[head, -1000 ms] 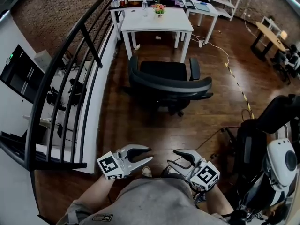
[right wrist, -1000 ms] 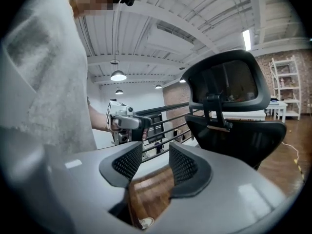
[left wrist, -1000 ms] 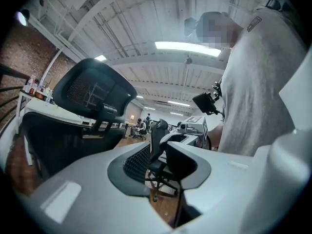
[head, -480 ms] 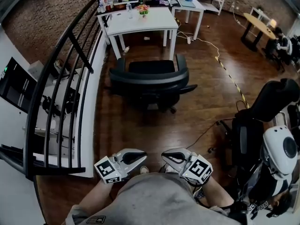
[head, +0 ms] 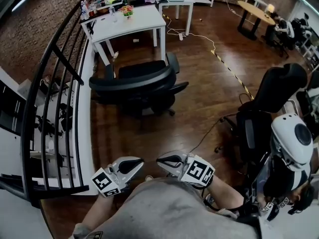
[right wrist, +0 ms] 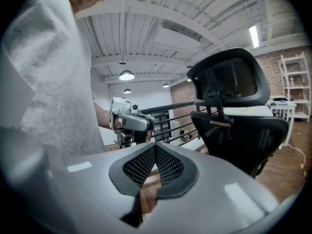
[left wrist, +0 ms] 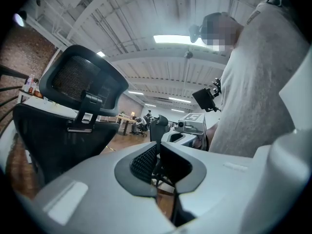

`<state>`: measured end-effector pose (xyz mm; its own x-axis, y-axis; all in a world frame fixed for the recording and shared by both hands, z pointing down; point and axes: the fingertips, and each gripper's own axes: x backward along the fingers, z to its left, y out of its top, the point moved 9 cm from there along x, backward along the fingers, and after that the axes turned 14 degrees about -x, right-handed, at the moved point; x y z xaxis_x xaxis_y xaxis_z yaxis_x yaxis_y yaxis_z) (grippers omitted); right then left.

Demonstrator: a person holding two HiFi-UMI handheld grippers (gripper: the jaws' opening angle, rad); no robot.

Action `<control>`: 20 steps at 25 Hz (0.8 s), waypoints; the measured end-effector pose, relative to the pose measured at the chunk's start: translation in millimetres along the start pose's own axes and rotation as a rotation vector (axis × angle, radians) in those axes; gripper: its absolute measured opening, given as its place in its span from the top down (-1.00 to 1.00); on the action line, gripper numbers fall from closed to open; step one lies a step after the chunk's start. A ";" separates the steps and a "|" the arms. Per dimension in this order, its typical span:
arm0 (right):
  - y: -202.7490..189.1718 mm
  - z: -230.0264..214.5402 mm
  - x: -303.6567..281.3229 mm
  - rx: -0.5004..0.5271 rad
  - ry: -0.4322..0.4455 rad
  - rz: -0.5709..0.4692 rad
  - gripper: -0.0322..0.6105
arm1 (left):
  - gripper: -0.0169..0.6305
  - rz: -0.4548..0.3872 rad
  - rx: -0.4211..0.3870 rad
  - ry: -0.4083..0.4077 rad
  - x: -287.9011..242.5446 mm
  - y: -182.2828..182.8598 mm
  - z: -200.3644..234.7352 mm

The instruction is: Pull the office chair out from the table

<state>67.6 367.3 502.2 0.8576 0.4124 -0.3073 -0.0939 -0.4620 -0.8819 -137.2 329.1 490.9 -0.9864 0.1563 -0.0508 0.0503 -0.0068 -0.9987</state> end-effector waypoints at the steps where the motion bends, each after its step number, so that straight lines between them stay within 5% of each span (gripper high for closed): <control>1: 0.6 -1.3 0.3 0.002 0.000 -0.002 0.88 | 0.91 -0.001 -0.001 0.000 -1.4 -0.3 0.8; 20: -1.3 -11.5 2.8 0.032 0.016 -0.010 0.88 | 0.91 -0.009 0.002 0.020 -12.5 -8.5 -0.7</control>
<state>76.0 360.1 506.6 0.8663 0.4044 -0.2932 -0.1014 -0.4323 -0.8960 -125.2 327.9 500.0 -0.9835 0.1762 -0.0421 0.0414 -0.0073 -0.9991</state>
